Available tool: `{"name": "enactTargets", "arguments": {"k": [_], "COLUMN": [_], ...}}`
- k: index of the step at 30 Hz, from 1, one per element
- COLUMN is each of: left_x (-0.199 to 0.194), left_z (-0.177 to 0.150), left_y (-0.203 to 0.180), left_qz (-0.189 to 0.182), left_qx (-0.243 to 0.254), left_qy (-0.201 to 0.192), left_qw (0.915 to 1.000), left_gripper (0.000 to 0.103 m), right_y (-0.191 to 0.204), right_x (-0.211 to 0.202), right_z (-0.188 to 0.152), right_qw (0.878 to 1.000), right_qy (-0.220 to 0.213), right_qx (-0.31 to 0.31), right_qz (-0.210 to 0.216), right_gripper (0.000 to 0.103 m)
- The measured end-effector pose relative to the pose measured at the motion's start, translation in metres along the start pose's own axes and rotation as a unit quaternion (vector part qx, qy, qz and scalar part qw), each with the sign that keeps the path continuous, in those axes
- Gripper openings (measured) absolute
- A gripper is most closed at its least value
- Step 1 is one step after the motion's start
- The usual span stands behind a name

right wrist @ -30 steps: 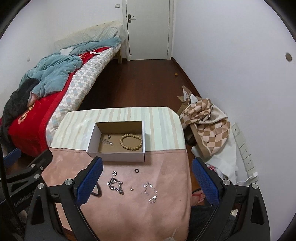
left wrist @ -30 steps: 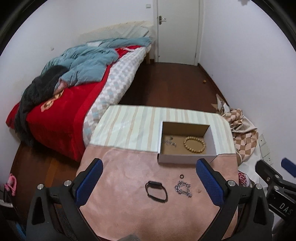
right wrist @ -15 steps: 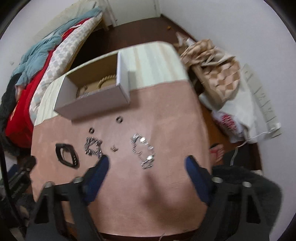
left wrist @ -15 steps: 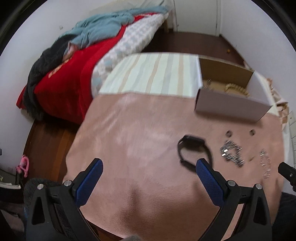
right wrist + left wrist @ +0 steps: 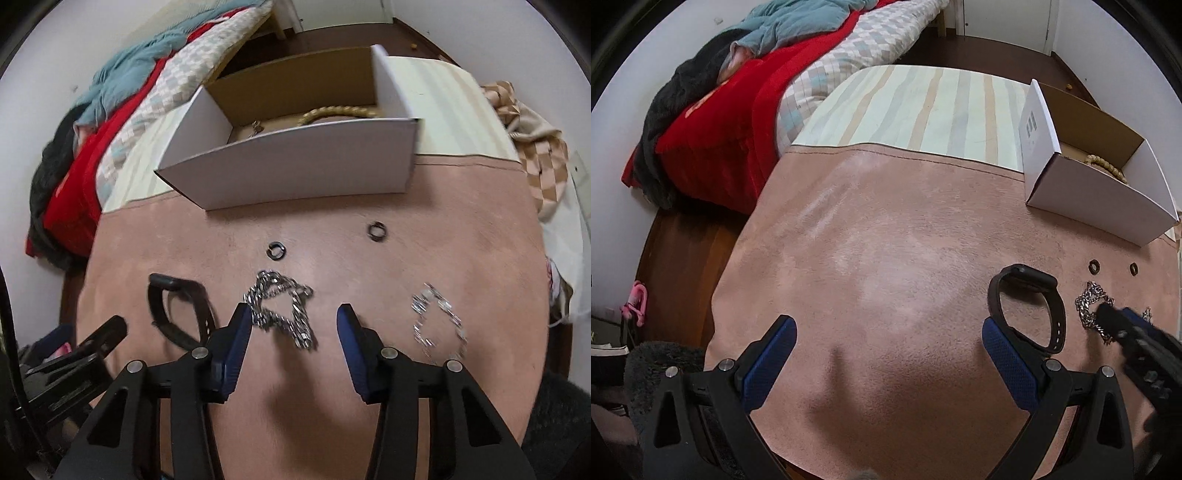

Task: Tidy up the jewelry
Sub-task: 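Grasp the thick silver chain with right tool while left tool grasps the black watch band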

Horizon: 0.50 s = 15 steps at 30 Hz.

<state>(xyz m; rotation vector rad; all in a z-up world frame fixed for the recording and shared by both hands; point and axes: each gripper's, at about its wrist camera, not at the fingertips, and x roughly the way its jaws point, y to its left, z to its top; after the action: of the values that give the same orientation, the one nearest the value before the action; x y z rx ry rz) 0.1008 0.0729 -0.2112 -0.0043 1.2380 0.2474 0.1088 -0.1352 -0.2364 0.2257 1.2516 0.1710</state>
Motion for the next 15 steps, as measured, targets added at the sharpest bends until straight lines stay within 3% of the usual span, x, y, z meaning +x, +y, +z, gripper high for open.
{"name": "enactTargets", "arguments": {"k": [2, 4, 6, 10, 13, 14, 15], "left_x": [0.002, 0.006, 0.012, 0.026, 0.035, 0.038, 0.037], "left_z": [0.003, 0.006, 0.01, 0.017, 0.021, 0.023, 0.023], "left_y": [-0.001, -0.003, -0.008, -0.019, -0.027, -0.029, -0.031], "left_qz": [-0.01, -0.026, -0.048, -0.086, -0.095, -0.097, -0.088], "left_qx": [-0.001, -0.002, -0.003, -0.005, 0.004, 0.008, 0.013], "left_qy": [0.008, 0.02, 0.037, 0.065, 0.072, 0.076, 0.068], "left_qw": [0.9999, 0.9994, 0.9981, 0.9941, 0.9929, 0.9924, 0.9937], "left_gripper": [0.103, 0.102, 0.102, 0.101, 0.068, 0.044, 0.038], "right_y": [0.008, 0.009, 0.01, -0.001, -0.015, -0.019, -0.024], "right_x": [0.006, 0.007, 0.006, -0.008, -0.024, -0.03, -0.036], "right_z": [0.0, 0.0, 0.0, 0.0, 0.002, 0.003, 0.004], "right_qw": [1.0, 1.0, 0.999, 1.0, 1.0, 0.999, 0.999], "right_qy": [-0.004, 0.003, -0.001, -0.014, -0.025, -0.029, -0.031], "right_qx": [-0.024, -0.029, -0.033, -0.011, 0.014, 0.022, 0.028], "right_qz": [-0.017, -0.002, -0.016, -0.005, 0.008, 0.013, 0.019], "right_gripper": [0.032, 0.003, 0.002, 0.0, 0.0, 0.0, 0.0]}}
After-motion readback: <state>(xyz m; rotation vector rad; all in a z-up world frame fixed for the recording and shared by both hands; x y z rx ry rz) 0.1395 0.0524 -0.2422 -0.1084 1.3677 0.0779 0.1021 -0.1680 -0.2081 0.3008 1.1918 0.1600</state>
